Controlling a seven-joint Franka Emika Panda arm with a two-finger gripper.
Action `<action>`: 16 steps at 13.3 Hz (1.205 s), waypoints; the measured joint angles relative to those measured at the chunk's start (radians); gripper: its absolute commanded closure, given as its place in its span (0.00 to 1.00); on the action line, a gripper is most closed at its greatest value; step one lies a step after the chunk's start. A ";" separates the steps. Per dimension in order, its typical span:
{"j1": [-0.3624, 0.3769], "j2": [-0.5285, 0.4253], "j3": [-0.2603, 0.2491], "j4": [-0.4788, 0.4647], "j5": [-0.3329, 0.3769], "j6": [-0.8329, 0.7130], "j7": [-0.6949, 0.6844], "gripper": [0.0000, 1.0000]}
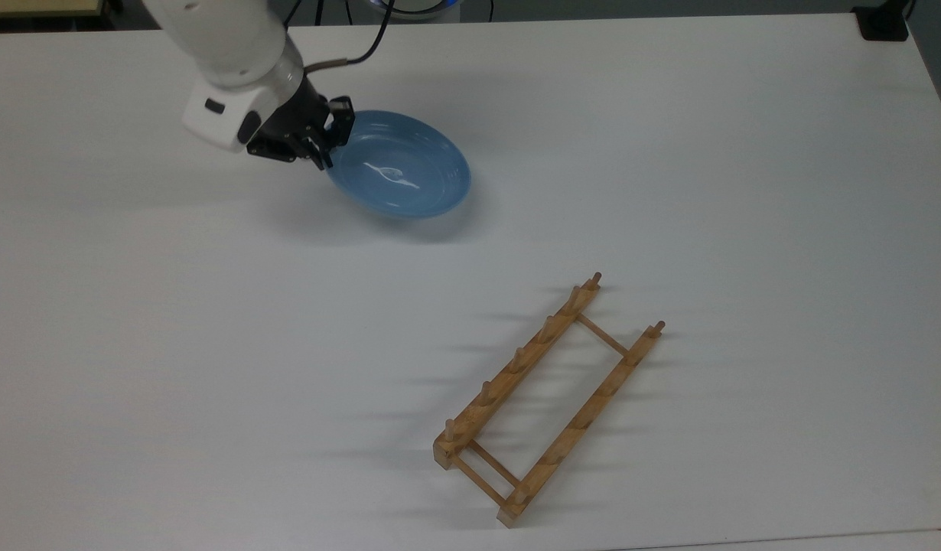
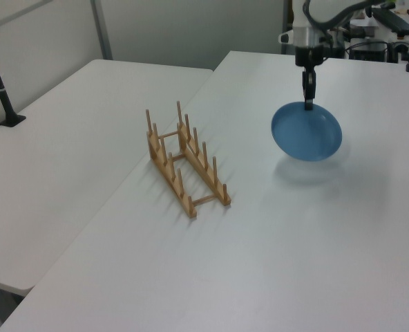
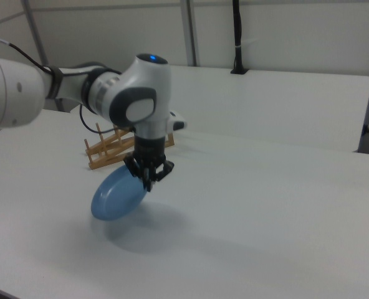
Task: Pick plate from plate rack
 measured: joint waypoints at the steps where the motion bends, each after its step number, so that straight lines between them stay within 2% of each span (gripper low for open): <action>1: -0.018 0.016 0.000 -0.021 0.012 0.021 -0.006 1.00; 2: -0.031 0.037 -0.001 -0.029 0.016 0.025 -0.010 1.00; 3: -0.042 0.060 -0.001 -0.030 0.017 0.027 -0.011 0.94; 4: -0.049 0.079 -0.001 -0.030 0.017 0.028 -0.011 0.76; 5: -0.051 0.088 -0.001 -0.030 0.019 0.028 -0.011 0.65; 6: -0.051 0.094 -0.001 -0.030 0.020 0.028 -0.011 0.48; 7: -0.051 0.098 0.000 -0.029 0.020 0.028 -0.011 0.17; 9: -0.051 0.099 0.000 -0.028 0.021 0.028 -0.010 0.00; 12: -0.052 0.093 0.000 0.002 0.021 0.028 0.028 0.00; 16: -0.050 0.010 0.001 0.080 0.023 -0.034 0.196 0.00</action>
